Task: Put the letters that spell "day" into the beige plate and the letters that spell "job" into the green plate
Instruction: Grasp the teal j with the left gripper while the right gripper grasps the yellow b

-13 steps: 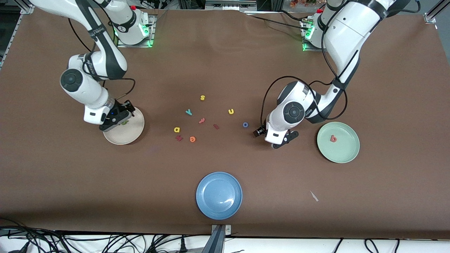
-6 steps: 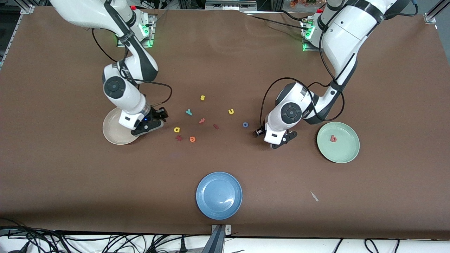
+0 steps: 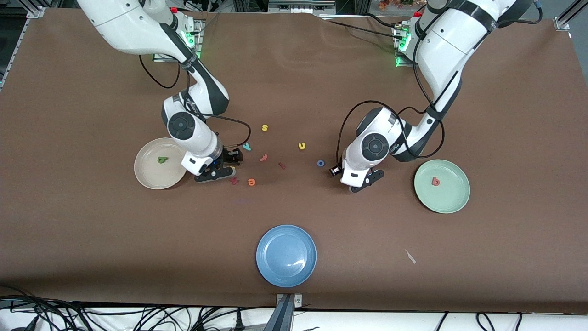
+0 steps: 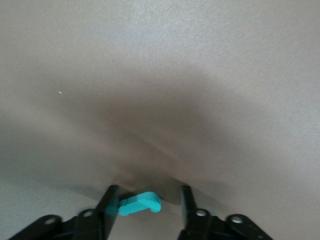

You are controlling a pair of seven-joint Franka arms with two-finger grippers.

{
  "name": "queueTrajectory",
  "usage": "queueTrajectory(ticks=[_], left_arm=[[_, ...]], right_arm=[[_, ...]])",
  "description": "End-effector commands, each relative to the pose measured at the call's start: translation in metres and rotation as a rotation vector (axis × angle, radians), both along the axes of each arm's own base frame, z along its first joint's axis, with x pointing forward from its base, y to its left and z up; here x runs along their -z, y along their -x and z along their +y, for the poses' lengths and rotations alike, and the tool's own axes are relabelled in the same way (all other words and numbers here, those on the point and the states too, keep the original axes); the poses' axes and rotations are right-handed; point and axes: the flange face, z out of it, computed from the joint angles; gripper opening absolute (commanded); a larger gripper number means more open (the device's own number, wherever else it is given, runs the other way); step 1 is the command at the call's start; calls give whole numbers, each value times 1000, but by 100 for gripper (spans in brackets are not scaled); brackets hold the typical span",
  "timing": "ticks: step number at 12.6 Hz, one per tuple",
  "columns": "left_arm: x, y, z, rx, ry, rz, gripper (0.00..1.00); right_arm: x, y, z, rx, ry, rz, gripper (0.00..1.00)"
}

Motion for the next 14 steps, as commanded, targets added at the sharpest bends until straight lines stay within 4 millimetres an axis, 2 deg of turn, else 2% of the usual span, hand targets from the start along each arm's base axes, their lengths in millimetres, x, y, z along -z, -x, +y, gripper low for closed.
queueTrajectory(ticks=[1,3,5,7,8,12,13,14], left_arm=[[5,0,0,5,-29,-8,41],[5,0,2,5,-33,-5,30],[4,-1,2,11,-36,-6,15],[-1,-3,7,22,-52,-10,15],[-18,-10,14,18,-57,-22,16],[-105,-35,81,94,-72,18,16],[-118,-42,104,120,-63,47,16],[-124,-49,133,154,-59,82,16]], right_arm=[[17,-4,8,19,-22,-19,77],[21,-2,8,16,-19,-16,74],[22,-2,6,15,-16,-14,64],[22,-2,5,12,-13,-16,49],[23,-2,4,13,-10,-15,40],[25,-5,-5,6,1,-16,12],[24,-6,-6,6,2,-18,6],[21,-7,-6,0,3,-22,6]])
